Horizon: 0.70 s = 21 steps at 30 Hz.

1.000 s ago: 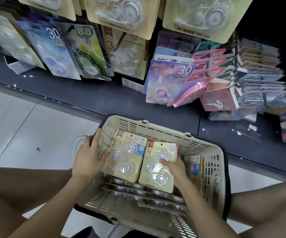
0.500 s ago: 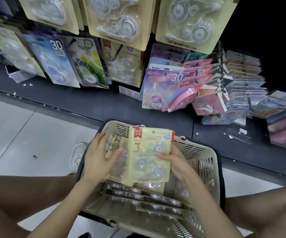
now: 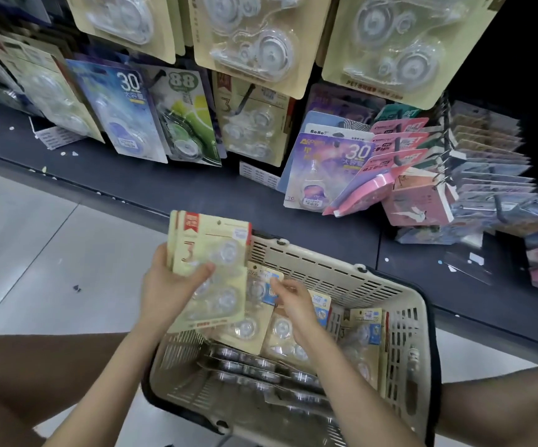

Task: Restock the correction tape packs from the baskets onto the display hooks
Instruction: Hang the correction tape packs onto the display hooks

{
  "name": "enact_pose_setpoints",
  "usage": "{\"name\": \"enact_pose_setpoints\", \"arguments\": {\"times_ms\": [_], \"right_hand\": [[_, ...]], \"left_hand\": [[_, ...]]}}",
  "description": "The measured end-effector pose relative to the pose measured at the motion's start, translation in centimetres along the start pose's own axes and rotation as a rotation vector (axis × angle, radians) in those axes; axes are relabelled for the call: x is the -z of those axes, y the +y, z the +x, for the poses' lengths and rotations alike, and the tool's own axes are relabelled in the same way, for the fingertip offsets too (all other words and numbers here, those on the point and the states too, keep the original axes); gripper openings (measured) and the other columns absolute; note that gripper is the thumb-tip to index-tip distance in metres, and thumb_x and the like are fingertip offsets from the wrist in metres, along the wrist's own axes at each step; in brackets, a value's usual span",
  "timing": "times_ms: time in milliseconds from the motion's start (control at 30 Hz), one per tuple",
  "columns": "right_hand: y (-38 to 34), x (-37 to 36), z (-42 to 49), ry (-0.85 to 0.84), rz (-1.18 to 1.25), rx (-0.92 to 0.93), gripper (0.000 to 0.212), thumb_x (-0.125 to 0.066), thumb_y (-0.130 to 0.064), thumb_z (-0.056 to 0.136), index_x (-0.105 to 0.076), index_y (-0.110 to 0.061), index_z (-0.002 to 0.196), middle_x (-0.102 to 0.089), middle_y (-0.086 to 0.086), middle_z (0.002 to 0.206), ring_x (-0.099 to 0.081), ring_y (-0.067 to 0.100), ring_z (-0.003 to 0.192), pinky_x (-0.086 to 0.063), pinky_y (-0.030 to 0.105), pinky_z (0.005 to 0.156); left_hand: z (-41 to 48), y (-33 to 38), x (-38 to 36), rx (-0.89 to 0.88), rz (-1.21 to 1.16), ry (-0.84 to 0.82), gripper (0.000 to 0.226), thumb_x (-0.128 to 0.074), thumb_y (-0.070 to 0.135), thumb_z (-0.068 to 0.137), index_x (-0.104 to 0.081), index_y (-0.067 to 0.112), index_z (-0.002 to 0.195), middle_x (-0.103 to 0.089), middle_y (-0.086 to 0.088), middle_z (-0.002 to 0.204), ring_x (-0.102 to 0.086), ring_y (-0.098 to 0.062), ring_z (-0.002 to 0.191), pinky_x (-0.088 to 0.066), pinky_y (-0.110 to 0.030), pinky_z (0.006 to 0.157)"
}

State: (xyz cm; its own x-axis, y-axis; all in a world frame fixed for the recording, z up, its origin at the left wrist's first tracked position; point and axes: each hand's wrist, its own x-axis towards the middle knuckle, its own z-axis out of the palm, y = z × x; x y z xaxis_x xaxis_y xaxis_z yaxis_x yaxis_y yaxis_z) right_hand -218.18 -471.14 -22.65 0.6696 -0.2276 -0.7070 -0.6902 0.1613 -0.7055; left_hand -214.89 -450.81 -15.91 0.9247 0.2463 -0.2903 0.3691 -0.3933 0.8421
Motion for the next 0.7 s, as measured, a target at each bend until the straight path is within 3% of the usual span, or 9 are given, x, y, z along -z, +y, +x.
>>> {"name": "enact_pose_setpoints", "arguments": {"times_ms": [100,200,267,367,533,600,667,700], "right_hand": [[1.5,-0.2,1.2,0.112,-0.109,-0.047,0.018,-0.068,-0.020,0.092,-0.052,-0.011,0.088,-0.060,0.005,0.093,-0.056,0.018,0.078,-0.045,0.035,0.077],[2.6,-1.3,2.0,0.063,-0.086,-0.099,0.018,-0.071,-0.015,0.089,-0.055,-0.012,0.097,-0.067,0.011,0.101,-0.063,0.023,0.086,-0.052,0.039,0.083],[2.8,-2.2,2.3,0.057,-0.042,-0.085,0.017,-0.073,-0.011,0.087,-0.059,-0.017,0.094,-0.068,0.005,0.096,-0.064,0.020,0.087,-0.051,0.037,0.085],[2.9,-3.4,2.8,0.041,0.041,-0.080,0.025,-0.077,-0.012,0.084,-0.063,-0.011,0.105,-0.070,0.003,0.100,-0.066,0.022,0.097,-0.051,0.036,0.093],[2.6,-3.6,3.1,-0.023,0.091,-0.116,0.019,-0.076,-0.009,0.085,-0.068,-0.013,0.102,-0.072,0.009,0.109,-0.067,0.027,0.105,-0.051,0.041,0.099],[2.0,-2.8,2.7,-0.082,0.092,-0.090,0.016,-0.074,-0.006,0.086,-0.067,-0.014,0.098,-0.073,0.007,0.102,-0.068,0.025,0.099,-0.055,0.039,0.089],[1.1,-1.5,2.0,-0.134,0.066,-0.040,0.017,-0.072,-0.005,0.087,-0.065,-0.014,0.100,-0.072,0.001,0.096,-0.067,0.017,0.090,-0.052,0.028,0.075],[0.5,-0.6,1.6,-0.151,0.044,-0.003,0.018,-0.072,-0.005,0.086,-0.065,-0.014,0.101,-0.072,0.001,0.097,-0.067,0.017,0.091,-0.051,0.027,0.075]], "left_hand": [[1.1,0.0,1.6,-0.020,0.040,0.116,0.046,-0.081,0.027,0.079,-0.050,0.022,0.112,-0.060,0.014,0.094,-0.060,-0.016,0.089,-0.044,-0.031,0.072],[1.5,-0.1,2.2,-0.029,0.037,0.166,0.046,-0.080,0.029,0.080,-0.048,0.024,0.113,-0.061,0.012,0.102,-0.059,-0.015,0.093,-0.043,-0.031,0.075],[1.7,-0.3,2.2,-0.030,0.030,0.171,0.048,-0.080,0.029,0.080,-0.049,0.022,0.116,-0.061,0.012,0.103,-0.059,-0.013,0.093,-0.042,-0.024,0.069],[1.6,-0.2,2.1,-0.039,0.039,0.147,0.049,-0.080,0.028,0.080,-0.050,0.021,0.118,-0.060,0.014,0.098,-0.059,-0.012,0.089,-0.039,-0.018,0.065],[1.3,0.5,2.1,-0.073,0.089,0.107,0.049,-0.081,0.028,0.078,-0.049,0.024,0.115,-0.061,0.019,0.094,-0.062,-0.013,0.087,-0.044,-0.023,0.066],[1.0,0.9,2.2,-0.093,0.116,0.098,0.049,-0.081,0.029,0.078,-0.049,0.026,0.115,-0.061,0.022,0.093,-0.062,-0.014,0.087,-0.046,-0.030,0.070],[0.7,1.6,2.4,-0.122,0.145,0.091,0.051,-0.081,0.030,0.078,-0.049,0.026,0.116,-0.063,0.021,0.094,-0.063,-0.013,0.087,-0.048,-0.033,0.074],[0.6,1.9,2.5,-0.133,0.156,0.088,0.052,-0.082,0.031,0.078,-0.049,0.025,0.118,-0.064,0.018,0.096,-0.063,-0.013,0.087,-0.048,-0.032,0.073]]}}
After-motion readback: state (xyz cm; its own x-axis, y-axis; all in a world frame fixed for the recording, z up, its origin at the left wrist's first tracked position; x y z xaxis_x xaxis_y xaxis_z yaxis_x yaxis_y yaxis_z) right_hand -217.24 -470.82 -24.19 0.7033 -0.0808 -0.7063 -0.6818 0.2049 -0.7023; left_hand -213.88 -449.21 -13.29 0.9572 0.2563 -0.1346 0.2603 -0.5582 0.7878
